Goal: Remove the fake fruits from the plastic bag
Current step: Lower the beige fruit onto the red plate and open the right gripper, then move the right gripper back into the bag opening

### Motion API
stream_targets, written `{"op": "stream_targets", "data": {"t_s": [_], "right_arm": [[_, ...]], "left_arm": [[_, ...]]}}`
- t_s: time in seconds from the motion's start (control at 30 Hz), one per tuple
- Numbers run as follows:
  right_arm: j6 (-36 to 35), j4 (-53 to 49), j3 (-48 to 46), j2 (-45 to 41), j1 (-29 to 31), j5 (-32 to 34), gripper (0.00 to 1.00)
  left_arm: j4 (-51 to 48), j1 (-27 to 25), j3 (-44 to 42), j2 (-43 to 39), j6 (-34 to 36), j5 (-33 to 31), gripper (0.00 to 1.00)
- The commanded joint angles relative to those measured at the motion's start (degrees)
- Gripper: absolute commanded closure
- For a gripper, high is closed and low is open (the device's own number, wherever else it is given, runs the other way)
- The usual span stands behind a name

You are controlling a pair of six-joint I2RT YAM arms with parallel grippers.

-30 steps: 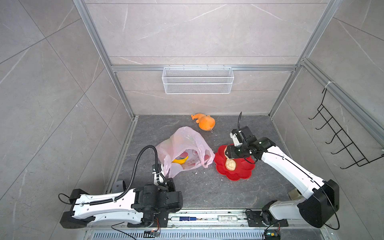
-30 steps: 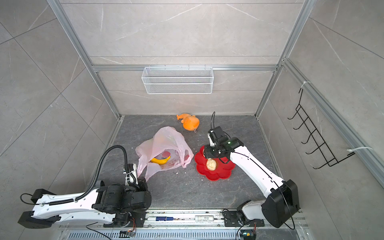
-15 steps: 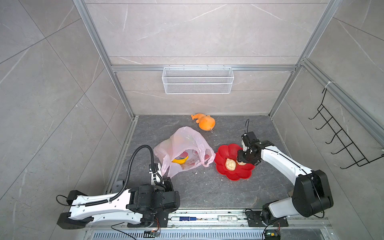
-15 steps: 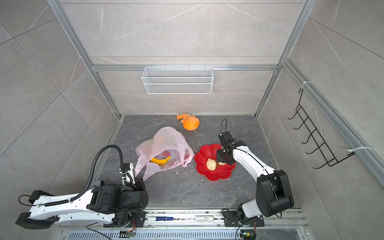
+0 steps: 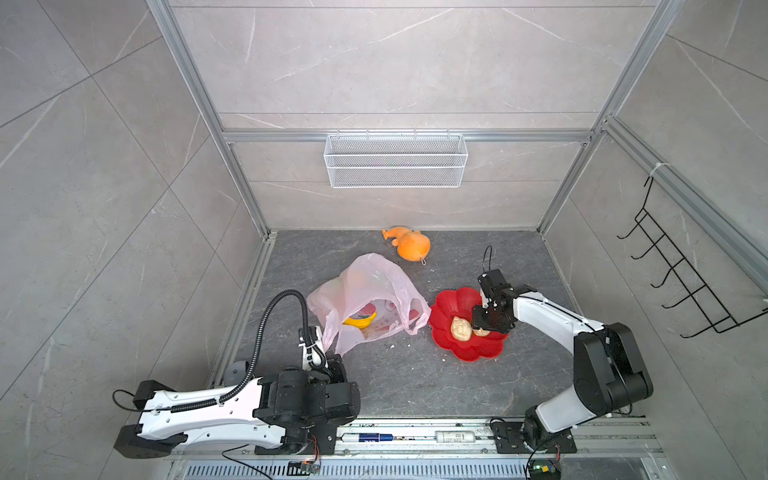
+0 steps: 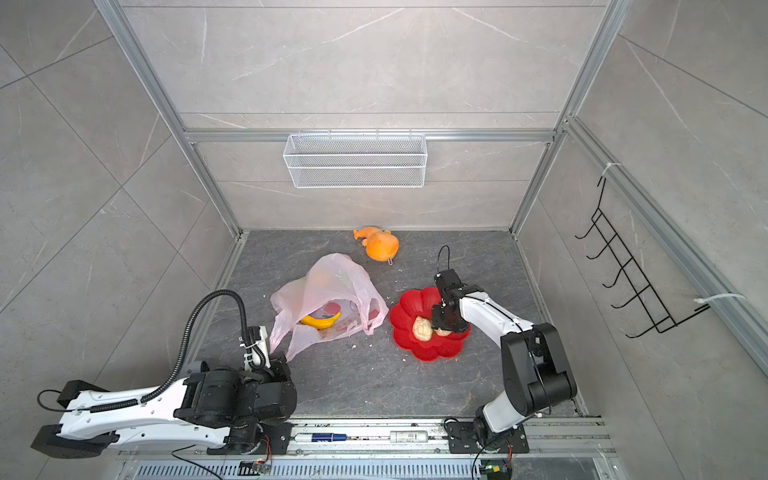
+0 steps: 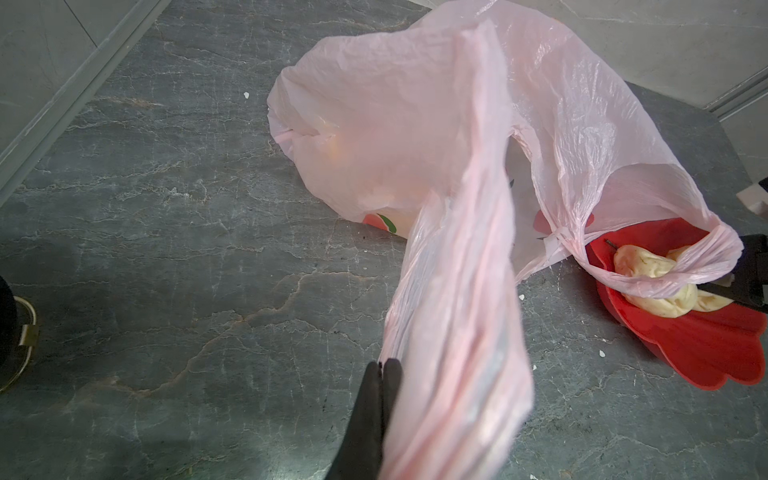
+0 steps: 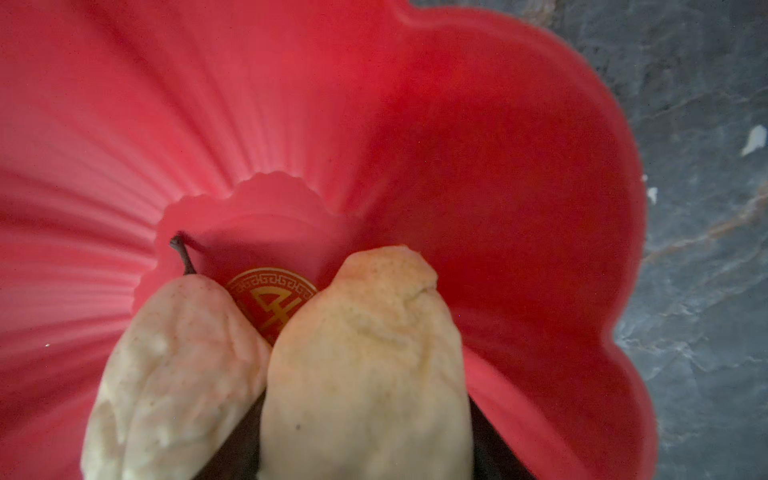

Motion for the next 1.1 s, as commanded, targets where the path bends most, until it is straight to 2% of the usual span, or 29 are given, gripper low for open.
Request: {"op": "stream_targets", "data": {"t_s": [0.0,0.33,0.57,0.77,0.9,1.0,1.07], "right_arm": [[-0.6,0.9,-0.6,1.2,-0.1,-0.2,0.55],[-0.5,-0.2,0.7,0.7,-0.1,0.4,0.3],[-1.4,-4.4,3.2,-3.6,-0.1,1.9,0.21],[-2.7,-9.5,7.0,-10.4,0.1,1.7,0.2],[-3.4,-10.0,9.2,-16.3,2.0,-2.2,0.25],[-2.9,-7.8,10.8,-18.4,7.9,-5.0,0.29],[-2.2,-6.1,13.1,-18.0,13.9,-4.2,0.32]], "left_arm": [[-1.8,0.0,1.4,0.1,-0.3,-2.1,1.0],[-2.3,-0.1,1.3,-0.8,-0.4,-2.1,1.0],[-1.6,0.0,1.3,-0.7,0.3,-1.8,1.0],[-1.9,-0.1,1.9,-1.8,1.6,-1.1,1.0],[-2.2,-0.1,2.1,-2.7,3.3,1.3,1.0],[-3.9,-0.1,2.2,-2.7,3.0,3.3,1.0],[-4.5,-0.1,2.9,-2.3,3.8,4.8,1.0]]}}
